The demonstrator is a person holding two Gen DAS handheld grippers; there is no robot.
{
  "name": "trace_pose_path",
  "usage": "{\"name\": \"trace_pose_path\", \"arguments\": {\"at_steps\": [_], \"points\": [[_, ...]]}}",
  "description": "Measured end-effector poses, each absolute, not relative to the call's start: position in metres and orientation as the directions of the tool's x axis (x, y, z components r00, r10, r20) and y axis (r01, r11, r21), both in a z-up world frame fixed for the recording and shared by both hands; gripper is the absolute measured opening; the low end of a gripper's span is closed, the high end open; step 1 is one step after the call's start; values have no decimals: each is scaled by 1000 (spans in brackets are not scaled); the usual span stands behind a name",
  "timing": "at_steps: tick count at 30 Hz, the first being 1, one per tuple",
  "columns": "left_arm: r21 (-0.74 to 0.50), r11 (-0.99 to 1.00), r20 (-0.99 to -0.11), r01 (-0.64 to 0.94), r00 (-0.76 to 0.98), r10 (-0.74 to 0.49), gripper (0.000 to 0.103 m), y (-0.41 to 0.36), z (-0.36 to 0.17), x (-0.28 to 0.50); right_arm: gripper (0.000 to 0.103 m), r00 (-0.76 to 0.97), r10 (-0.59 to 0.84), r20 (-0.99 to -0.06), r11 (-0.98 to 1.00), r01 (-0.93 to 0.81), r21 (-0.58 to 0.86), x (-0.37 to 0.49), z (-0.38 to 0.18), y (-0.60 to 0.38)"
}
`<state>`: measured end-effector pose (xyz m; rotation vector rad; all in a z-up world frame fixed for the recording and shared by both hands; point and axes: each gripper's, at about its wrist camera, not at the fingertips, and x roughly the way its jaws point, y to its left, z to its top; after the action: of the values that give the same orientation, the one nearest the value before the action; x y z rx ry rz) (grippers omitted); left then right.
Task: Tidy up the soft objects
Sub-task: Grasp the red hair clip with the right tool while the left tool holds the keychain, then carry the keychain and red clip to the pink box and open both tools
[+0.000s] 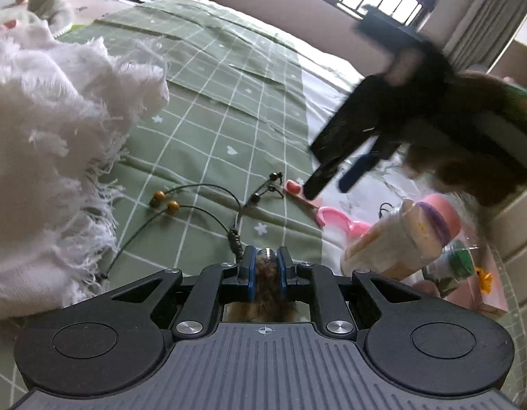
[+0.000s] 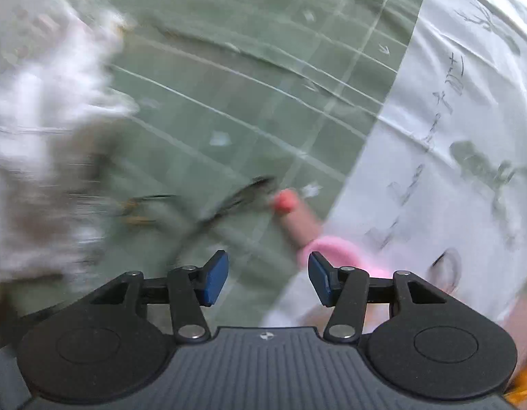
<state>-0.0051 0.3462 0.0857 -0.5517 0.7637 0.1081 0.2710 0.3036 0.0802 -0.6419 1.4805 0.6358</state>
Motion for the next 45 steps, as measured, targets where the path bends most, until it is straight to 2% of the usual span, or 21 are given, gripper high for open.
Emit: {"name": "trace_pose_path", "arguments": {"at_steps": [4,6,8,10,12,16,21,28,33,38,45], "points": [[-469,835,-666,-289,736,-119,15,352,79,-9,52,80,-101,-992,581,-805,-124,269,54,331],[-475,832,-659,-285,742,-122,15,353,78,-10,52,81,-109,-991,568,-813,-129,268,46,338],[-475,832,-662,-287,739,-123,15,354,76,-8,47,63,-119,-991,588,-800,-122,267,38,340],[-462,836,-675,-296,729,-115,15,352,76,-7,28,51,-105,-993,594,-798,-103,263,36,338],[-440,846,-687,-299,719,-103,15,352,79,-6,18,59,-85,-995,587,-804,-98,255,41,335],[-386,874,-678,-296,733,-51,15,350,105,-3,18,38,13,-999,620,-784,-22,243,76,316],[-305,913,-640,-272,768,15,15,342,168,15,18,28,177,-984,631,-770,92,229,157,266],[-123,980,-551,-154,832,62,15,297,271,47,18,162,393,-905,683,-711,169,246,266,147],[-23,995,-513,-93,856,68,15,248,325,69,18,282,471,-836,739,-644,199,252,321,38],[-13,1000,-466,-10,885,3,15,185,368,84,18,361,476,-802,789,-578,208,258,343,-53],[-102,981,-434,166,880,-194,15,90,392,109,18,473,456,-754,853,-476,217,258,353,-163]]}}
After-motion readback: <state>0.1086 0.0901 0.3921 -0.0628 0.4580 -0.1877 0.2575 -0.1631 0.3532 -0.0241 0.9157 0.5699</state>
